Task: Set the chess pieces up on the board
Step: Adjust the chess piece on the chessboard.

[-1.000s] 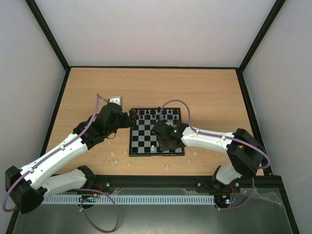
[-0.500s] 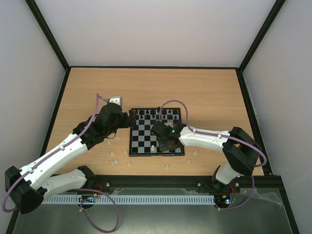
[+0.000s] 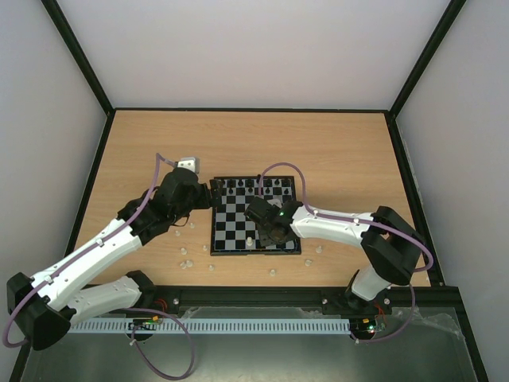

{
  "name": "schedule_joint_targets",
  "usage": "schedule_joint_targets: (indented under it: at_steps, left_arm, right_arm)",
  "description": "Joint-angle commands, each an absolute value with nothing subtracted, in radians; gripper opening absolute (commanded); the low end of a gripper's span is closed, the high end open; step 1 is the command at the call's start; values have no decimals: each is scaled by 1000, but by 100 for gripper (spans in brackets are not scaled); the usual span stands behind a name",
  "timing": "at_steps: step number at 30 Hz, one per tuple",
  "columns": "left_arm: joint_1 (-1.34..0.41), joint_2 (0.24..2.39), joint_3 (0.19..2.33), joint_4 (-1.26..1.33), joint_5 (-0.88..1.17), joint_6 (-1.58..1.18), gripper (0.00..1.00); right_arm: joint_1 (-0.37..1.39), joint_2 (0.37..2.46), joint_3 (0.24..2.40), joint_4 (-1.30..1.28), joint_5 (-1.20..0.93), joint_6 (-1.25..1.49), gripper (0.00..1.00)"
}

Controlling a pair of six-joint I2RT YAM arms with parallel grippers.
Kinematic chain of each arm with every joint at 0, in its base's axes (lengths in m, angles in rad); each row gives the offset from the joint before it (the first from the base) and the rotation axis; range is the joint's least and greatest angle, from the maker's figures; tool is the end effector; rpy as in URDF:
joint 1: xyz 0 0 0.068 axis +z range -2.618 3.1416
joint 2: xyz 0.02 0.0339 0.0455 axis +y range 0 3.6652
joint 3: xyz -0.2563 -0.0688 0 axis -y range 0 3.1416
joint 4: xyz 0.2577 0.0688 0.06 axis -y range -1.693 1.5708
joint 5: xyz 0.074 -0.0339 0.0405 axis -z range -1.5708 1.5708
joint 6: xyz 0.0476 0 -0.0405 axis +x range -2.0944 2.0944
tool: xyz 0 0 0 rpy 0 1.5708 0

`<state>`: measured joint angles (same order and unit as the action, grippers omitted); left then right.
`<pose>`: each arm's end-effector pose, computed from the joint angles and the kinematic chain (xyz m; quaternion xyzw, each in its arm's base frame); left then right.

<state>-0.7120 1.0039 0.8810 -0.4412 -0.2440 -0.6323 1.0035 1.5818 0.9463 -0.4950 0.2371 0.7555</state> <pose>0.1945 -0.1527 0.2934 -0.0240 0.8711 -0.2147 0.4410 0.1798 0.2614 0.1563 -0.0942 0.9648 0.0935 0.2272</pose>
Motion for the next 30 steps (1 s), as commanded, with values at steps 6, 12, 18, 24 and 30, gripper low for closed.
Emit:
schedule_joint_targets:
  at_steps: [6,12,18,24,30]
  left_arm:
    - [-702,986,881,-462,-258,-622,99]
    - [-702,989,881,-460,-259,-623,99]
    - [-702,992,881,-459,-259,-622,99]
    - [-702,1000,882,-456,-257,-622,99]
    - [-701,999,882,-456,-258,-624,99]
  right_arm:
    - [1005,1599,975,-508,255,736,14]
    - [1004,1609,980,-500,252,729,14]
    - [1001,1614,981,-491,253,723,14]
    - [989,1610,976,-489,256,720,14]
    - [981,1610,978,-486,256,712,14]
